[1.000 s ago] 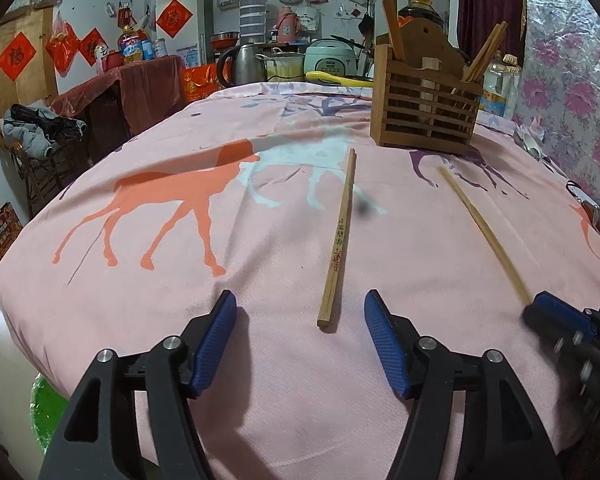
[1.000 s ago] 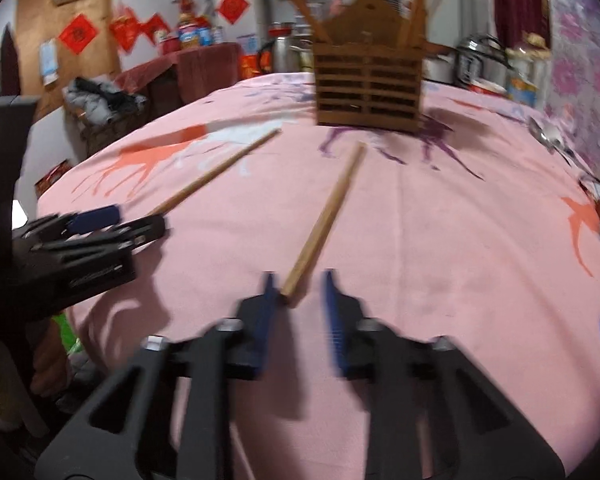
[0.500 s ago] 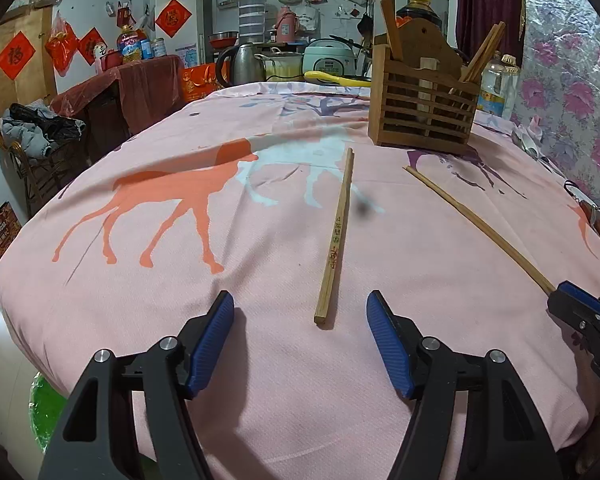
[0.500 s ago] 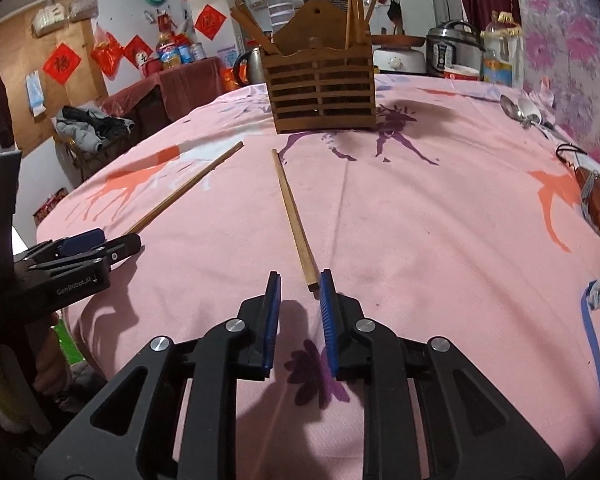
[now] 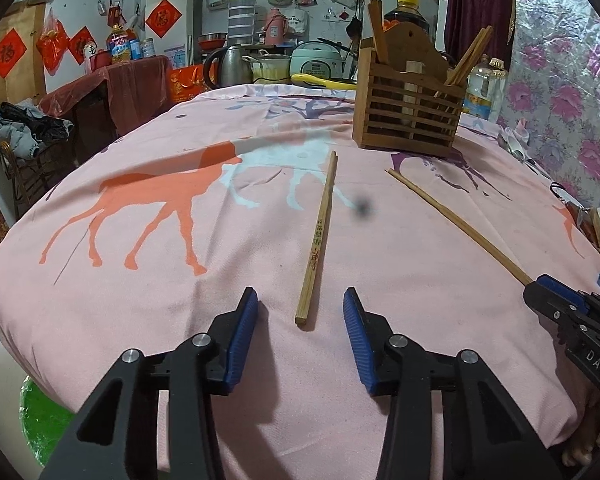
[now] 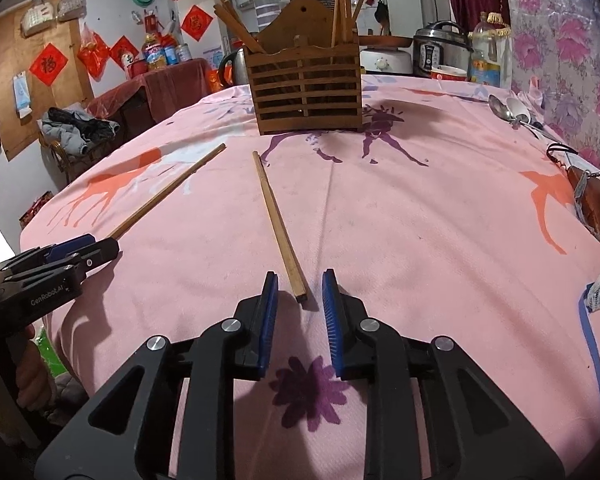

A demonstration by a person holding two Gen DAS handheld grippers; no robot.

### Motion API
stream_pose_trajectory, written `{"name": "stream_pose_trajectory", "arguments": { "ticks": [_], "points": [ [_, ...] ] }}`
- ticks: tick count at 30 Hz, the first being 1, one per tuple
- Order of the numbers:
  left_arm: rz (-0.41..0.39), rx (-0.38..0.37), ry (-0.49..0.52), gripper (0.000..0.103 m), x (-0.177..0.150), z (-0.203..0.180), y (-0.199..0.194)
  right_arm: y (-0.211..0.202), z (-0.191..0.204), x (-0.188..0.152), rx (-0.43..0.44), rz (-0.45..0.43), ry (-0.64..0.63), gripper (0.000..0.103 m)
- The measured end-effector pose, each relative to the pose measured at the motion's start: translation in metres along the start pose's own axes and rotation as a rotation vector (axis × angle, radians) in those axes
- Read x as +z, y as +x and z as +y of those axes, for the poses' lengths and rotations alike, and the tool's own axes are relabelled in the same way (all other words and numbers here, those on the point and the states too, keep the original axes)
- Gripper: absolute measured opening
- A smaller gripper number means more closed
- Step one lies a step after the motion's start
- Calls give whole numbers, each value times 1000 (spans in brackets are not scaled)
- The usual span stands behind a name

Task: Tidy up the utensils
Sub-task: 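Close the left tool on one chopstick while the right tool grasps another chopstick, then lift and carry both held chopsticks up into the wooden holder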

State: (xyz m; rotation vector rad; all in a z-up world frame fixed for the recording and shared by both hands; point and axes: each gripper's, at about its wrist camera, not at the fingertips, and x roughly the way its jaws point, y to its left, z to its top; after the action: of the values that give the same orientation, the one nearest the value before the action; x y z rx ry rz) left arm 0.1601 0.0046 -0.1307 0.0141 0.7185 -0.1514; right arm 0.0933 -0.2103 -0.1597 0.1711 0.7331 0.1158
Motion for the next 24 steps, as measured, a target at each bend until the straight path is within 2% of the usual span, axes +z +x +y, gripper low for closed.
{"name": "stream_pose_trajectory", "arguments": {
  "ticks": [1,2,3,5,16,24],
  "points": [
    [-3,3,3,43,0,-1,1,1,1,0,-9,-3,-6,22],
    [-6,4,5,35,0,-2,1,0,2,-1,-9,-7,-8,16],
    [-9,4,13,23,0,-3,1,0,2,-2,-6,-9,-8,10],
    [-7,-11,22,8,1,-4,1,-3,1,-3,2,-15,-2,8],
    [2,-59,17,6,2,-5,-7,-23,9,-5,-13,-85,-47,6],
    [-43,-62,28,6,13,-10,-32,-44,7,2,-7,-147,-33,6]
  ]
}}
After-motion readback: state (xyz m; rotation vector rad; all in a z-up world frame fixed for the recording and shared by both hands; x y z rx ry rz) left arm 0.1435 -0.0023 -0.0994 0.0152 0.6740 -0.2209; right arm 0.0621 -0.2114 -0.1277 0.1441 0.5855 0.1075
